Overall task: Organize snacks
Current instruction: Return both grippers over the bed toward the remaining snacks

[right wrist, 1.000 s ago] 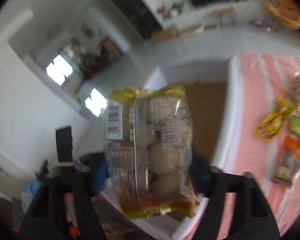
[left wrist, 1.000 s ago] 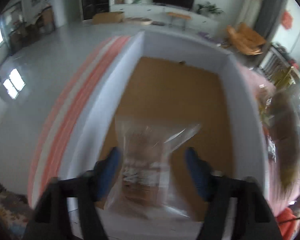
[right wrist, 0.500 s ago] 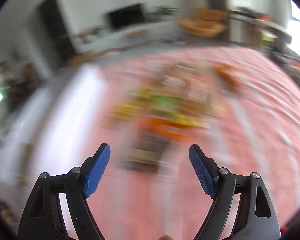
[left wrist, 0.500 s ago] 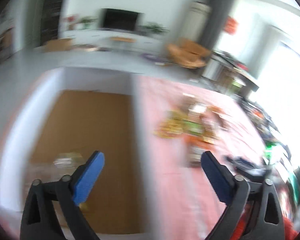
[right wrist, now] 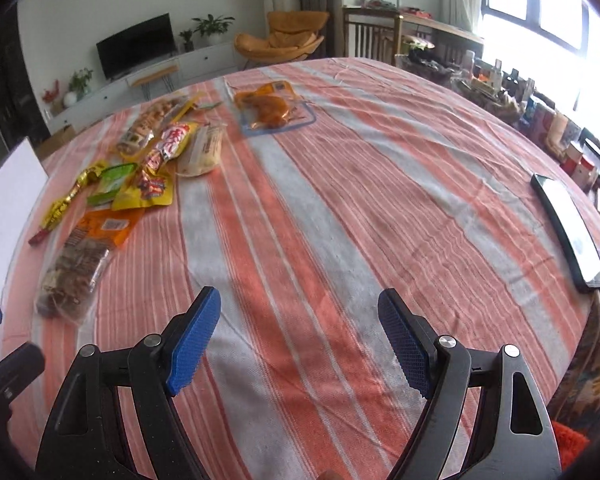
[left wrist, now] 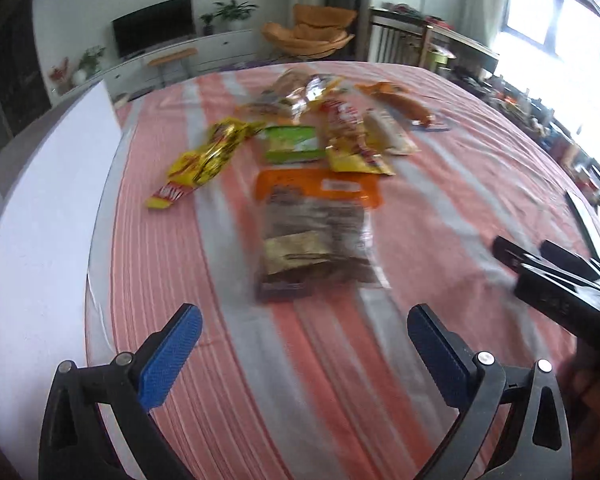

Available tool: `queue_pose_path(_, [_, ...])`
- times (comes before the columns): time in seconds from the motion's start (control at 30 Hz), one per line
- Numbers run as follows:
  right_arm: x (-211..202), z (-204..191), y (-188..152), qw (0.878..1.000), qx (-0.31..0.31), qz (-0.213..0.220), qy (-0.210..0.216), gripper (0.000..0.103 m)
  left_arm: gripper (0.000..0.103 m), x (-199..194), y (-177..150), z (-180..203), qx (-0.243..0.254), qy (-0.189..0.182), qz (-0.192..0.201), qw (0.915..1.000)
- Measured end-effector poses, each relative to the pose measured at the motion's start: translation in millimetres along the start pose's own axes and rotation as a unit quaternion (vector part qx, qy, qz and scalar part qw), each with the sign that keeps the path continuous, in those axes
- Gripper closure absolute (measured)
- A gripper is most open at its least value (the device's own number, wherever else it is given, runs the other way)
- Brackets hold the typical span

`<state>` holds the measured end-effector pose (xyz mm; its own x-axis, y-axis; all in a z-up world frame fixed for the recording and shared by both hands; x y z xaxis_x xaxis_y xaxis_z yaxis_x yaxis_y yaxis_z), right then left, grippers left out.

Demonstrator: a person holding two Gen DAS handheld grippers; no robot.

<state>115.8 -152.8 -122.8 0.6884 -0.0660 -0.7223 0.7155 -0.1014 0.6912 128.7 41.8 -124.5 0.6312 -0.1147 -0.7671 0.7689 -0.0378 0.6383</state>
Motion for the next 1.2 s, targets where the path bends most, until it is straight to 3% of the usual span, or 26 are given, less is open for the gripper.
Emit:
queue_pose_path(0.17, [2.9,2.7,-6.8,1.0,-0.01,-0.02,-0.009,0.019,0.001,17.6,-11.5,-18.7,-0.021,0.017,-0.007,0.9996])
queue_pose_path(0.27, [2.3,3.0,-8.6,1.0,-0.009,-0.02,-0.008,0.019,0.002,14.8,-12.0,-19.7,-0.018,0.014,0.006,0.9997])
queue_pose_path(0.47, [4.2,1.3,-9.6,1.0,-0.009,-0.019,-0.012,0.016,0.0,11.0,-13.6,-16.3,-0.004,0.029,-0.006,0.9996])
queue_pose_path(1.2, [4.4,1.1,-9.5,1.0,-0.007,-0.018,-0.013,0.015,0.0,10.8,-12.9,-18.3,-0.005,0.028,-0.006,0.9996])
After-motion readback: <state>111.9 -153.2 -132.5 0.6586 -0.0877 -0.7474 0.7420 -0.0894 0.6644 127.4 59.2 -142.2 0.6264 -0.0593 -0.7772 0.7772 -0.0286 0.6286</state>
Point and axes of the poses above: each gripper's, at about its wrist camera, not at the fingertips, and x roughly the way its jaws point, z to its right, y to its top, the point moved 2 cm from there along x, roughly the way its jaws point, and after that the axes turned 3 degrees about z, right-handed, at the moved point
